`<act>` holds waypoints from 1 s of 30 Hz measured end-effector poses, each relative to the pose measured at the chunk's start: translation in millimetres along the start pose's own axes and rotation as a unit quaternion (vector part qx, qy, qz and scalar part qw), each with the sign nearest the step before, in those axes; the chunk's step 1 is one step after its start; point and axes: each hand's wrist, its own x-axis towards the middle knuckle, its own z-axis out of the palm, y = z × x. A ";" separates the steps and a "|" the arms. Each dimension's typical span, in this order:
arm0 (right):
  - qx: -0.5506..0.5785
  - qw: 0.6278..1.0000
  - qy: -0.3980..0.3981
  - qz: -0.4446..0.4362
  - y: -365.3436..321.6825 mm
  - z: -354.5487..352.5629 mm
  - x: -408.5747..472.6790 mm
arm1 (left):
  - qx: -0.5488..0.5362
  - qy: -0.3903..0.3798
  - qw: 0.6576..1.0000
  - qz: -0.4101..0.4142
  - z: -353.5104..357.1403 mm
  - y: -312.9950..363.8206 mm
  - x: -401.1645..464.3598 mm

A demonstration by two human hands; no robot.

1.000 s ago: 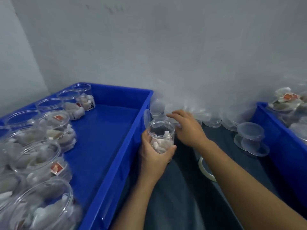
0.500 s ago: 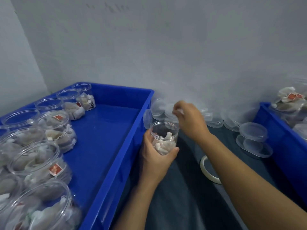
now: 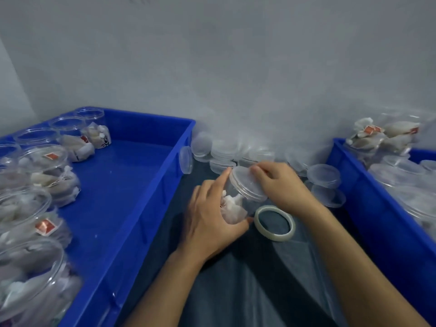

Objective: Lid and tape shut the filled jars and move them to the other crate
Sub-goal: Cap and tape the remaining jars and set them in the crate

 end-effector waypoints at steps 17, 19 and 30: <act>0.253 0.956 -0.041 -0.145 8.4 15.8 -47.8 | -0.392 -0.232 0.886 -0.085 -22.0 2.1 6.6; 0.239 0.959 -0.048 -0.146 8.4 14.1 -50.1 | -0.396 -0.255 0.877 -0.101 -21.8 4.4 5.9; -0.186 0.977 -0.042 0.094 -41.4 -3.8 -42.2 | 0.032 0.100 0.988 0.113 15.8 24.1 -4.0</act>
